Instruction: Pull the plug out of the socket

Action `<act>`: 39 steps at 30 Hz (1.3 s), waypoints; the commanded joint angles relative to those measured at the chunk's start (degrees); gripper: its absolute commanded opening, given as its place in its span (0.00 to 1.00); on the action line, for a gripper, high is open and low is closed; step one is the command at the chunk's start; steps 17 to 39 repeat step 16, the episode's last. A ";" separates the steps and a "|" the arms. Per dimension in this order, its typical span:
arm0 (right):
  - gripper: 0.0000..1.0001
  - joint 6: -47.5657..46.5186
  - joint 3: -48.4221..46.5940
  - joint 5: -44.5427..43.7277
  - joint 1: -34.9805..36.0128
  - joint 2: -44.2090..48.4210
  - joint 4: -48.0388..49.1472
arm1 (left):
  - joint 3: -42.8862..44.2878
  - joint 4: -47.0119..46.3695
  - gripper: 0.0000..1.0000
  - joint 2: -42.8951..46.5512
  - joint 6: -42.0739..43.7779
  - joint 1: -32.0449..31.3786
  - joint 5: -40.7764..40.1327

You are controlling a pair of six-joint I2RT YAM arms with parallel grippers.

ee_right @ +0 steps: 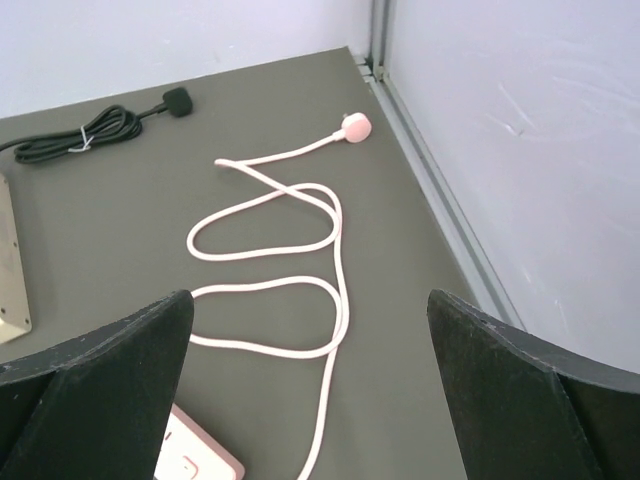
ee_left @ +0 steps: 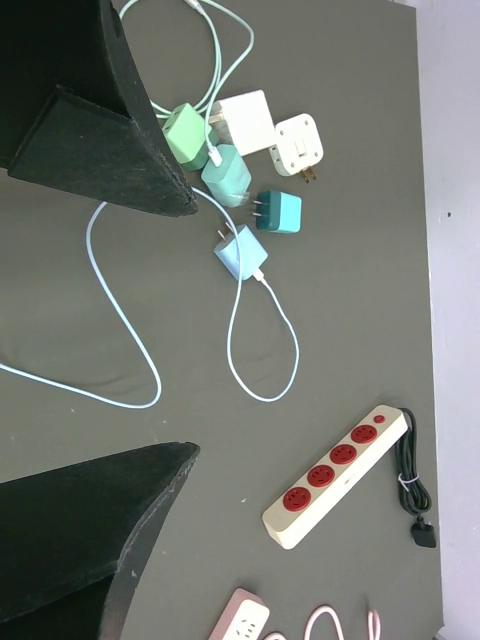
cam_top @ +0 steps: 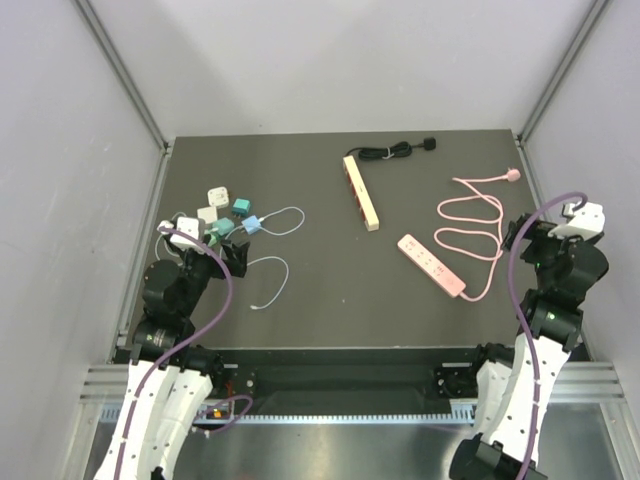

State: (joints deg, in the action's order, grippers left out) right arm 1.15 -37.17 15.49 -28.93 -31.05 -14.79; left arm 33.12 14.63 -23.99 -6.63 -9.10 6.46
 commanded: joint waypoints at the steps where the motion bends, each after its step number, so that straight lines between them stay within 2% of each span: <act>1: 1.00 1.67 -0.36 -2.57 -0.52 1.08 2.66 | -0.25 -1.89 0.99 0.79 1.01 -0.21 -0.66; 39: 1.00 1.32 0.43 -2.22 -0.52 1.69 3.09 | -0.08 -1.71 0.99 1.14 1.10 -0.30 -0.83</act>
